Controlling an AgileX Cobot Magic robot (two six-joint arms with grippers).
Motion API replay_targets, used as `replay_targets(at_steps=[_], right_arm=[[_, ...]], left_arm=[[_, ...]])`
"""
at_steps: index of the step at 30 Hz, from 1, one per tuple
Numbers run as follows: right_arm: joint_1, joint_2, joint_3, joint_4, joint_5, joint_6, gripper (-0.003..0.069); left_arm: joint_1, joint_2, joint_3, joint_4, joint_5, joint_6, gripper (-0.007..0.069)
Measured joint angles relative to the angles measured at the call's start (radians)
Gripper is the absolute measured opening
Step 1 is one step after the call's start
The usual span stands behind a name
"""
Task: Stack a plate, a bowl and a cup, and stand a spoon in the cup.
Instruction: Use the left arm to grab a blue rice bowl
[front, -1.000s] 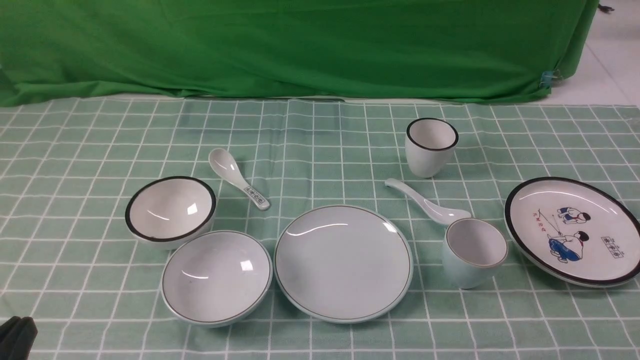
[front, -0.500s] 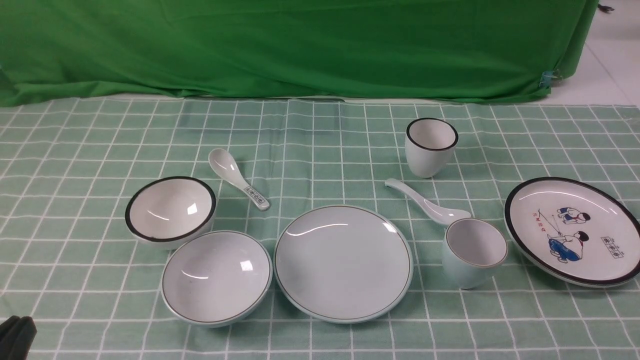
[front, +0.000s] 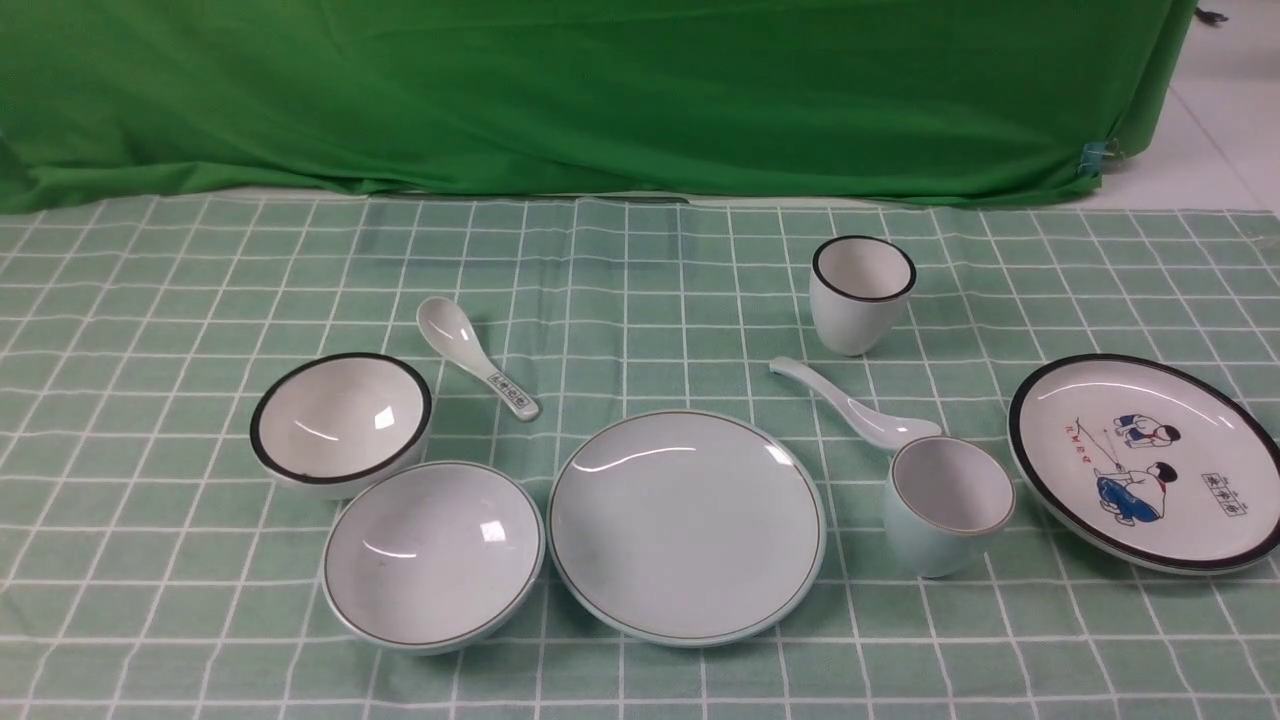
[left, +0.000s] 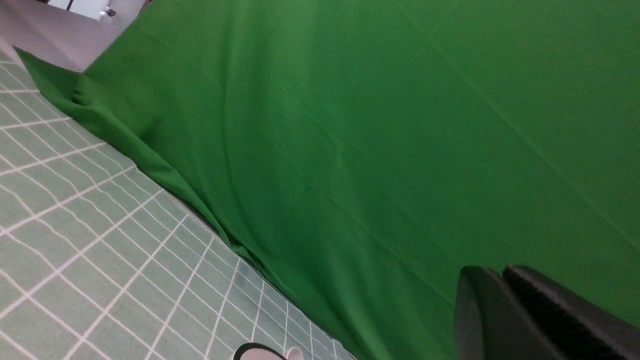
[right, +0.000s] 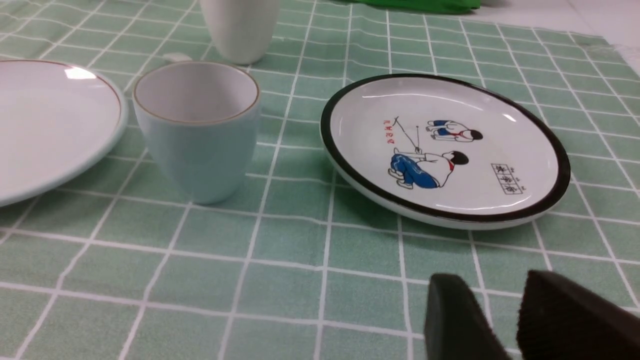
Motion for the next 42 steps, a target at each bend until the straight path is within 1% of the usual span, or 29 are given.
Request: replay_targets(at_steps=[1,2,3,4,5,6,7,8,9,10,13,15,17,19,20,21,24,25,27,32,35,36,38,41,42], right_arm=[[0.000,0.000,0.000,0.000,0.000,0.000,0.0241],[0.000,0.000,0.000,0.000,0.000,0.000,0.0241],[0.000,0.000,0.000,0.000,0.000,0.000,0.0241],[0.000,0.000,0.000,0.000,0.000,0.000,0.0241],[0.000,0.000,0.000,0.000,0.000,0.000,0.0241],[0.000,0.000,0.000,0.000,0.000,0.000,0.0241],[0.000,0.000,0.000,0.000,0.000,0.000,0.0241],[0.000,0.000,0.000,0.000,0.000,0.000,0.0241],[0.000,0.000,0.000,0.000,0.000,0.000,0.0241],[0.000,0.000,0.000,0.000,0.000,0.000,0.0241],[0.000,0.000,0.000,0.000,0.000,0.000,0.0241],[0.000,0.000,0.000,0.000,0.000,0.000,0.0241],[0.000,0.000,0.000,0.000,0.000,0.000,0.0241],[0.000,0.000,0.000,0.000,0.000,0.000,0.0241],[0.000,0.000,0.000,0.000,0.000,0.000,0.0241],[0.000,0.000,0.000,0.000,0.000,0.000,0.0241],[0.000,0.000,0.000,0.000,0.000,0.000,0.0241],[0.000,0.000,0.000,0.000,0.000,0.000,0.0241],[0.000,0.000,0.000,0.000,-0.002,0.000,0.0241],[0.000,0.000,0.000,0.009,-0.063,0.010,0.0241],[0.000,0.000,0.000,0.084,-0.152,0.149,0.0241],[0.000,0.000,0.000,0.094,-0.197,0.214,0.0241],[0.000,0.000,0.000,0.107,-0.268,0.307,0.0241],[0.000,0.000,0.000,0.112,-0.346,0.449,0.0240],[0.002,0.000,-0.002,0.113,-0.345,0.485,0.0232]], left_arm=[[-0.001,-0.001,-0.047,0.054,0.080,-0.018,0.0017],[-0.001,-0.001,-0.055,0.063,0.105,-0.018,0.0017],[-0.008,0.004,-0.112,0.116,0.178,-0.016,0.0017],[-0.023,0.023,-0.175,0.159,0.250,0.015,0.0017],[-0.025,0.033,-0.197,0.170,0.261,0.022,0.0017],[-0.044,0.082,-0.271,0.193,0.361,0.083,0.0017],[-0.065,0.140,-0.332,0.197,0.429,0.143,0.0017],[-0.065,0.151,-0.342,0.197,0.457,0.153,0.0017],[-0.079,0.198,-0.382,0.196,0.502,0.195,0.0017],[-0.108,0.322,-0.469,0.196,0.671,0.290,0.0017],[-0.144,0.515,-0.588,0.195,0.885,0.401,0.0017],[-0.168,0.650,-0.646,0.192,0.966,0.435,0.0017],[-0.207,0.759,-0.691,0.182,0.985,0.467,0.0017],[-0.264,0.840,-0.716,0.166,0.962,0.543,0.0017],[-0.305,0.881,-0.727,0.163,0.950,0.586,0.0017],[-0.374,0.938,-0.740,0.162,0.937,0.625,0.0017],[-0.444,1.014,-0.763,0.165,0.930,0.650,0.0017],[-0.483,1.073,-0.780,0.179,0.935,0.655,0.0017],[-0.539,1.156,-0.828,0.203,0.970,0.659,0.0017],[-0.570,1.252,-0.906,0.217,1.028,0.659,0.0017],[-0.570,1.273,-0.935,0.233,1.028,0.667,0.0017],[-0.570,1.274,-0.941,0.247,1.017,0.672,0.0017],[-0.570,1.275,-0.943,0.274,0.992,0.683,0.0017],[-0.570,1.289,-0.945,0.315,0.973,0.688,0.0017],[-0.570,1.297,-0.945,0.325,0.972,0.689,0.0017]])
